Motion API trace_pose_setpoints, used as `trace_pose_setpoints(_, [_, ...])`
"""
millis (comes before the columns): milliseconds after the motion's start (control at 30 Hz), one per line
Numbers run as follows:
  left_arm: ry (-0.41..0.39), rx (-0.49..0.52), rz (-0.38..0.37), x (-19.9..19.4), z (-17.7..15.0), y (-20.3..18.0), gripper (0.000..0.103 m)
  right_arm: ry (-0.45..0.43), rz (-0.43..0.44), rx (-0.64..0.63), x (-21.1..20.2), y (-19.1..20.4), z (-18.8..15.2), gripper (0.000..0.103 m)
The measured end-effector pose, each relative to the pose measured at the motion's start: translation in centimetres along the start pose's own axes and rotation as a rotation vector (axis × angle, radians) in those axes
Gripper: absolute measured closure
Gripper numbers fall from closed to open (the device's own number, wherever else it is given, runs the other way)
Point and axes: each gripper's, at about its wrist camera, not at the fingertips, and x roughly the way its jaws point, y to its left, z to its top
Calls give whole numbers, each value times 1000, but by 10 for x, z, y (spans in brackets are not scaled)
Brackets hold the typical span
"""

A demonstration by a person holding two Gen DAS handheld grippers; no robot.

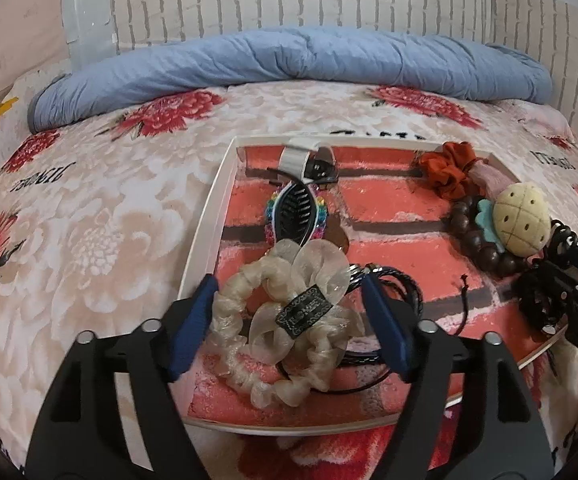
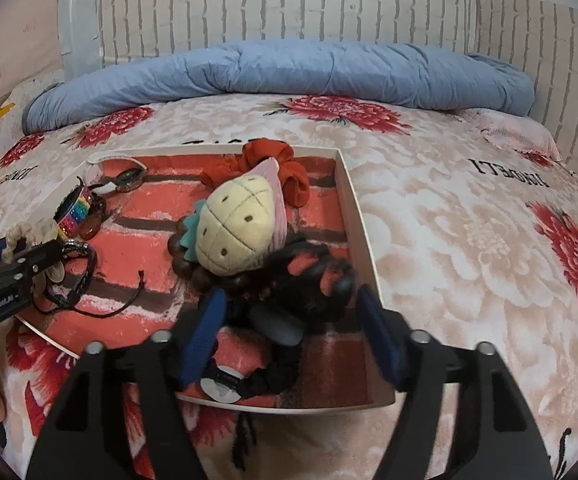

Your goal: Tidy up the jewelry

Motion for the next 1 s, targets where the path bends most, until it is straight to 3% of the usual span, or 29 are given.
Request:
trace_pose_setpoints(67, [-25,2,8,-6,1,0,17,-8,-1,-4,-2,0,0,24])
trace_pose_setpoints(300, [-98,7,-4,-27,-4,-1,6,-57,-39,-19,-16,2,-3,14])
trace_pose_setpoints(467, [-171,-13,-4,-47,-11,4,5,-94,-45,13,-32,-4,-7,4])
trace_pose_setpoints(567, [-211,-37,-11,-67,-15,6,5,-112,-37,19,-49,-2,-9,4])
trace_pose_setpoints(1000, [-254,-1,8,-161,-78,-2,5,-204,-35,-16,-150,14,-58,4])
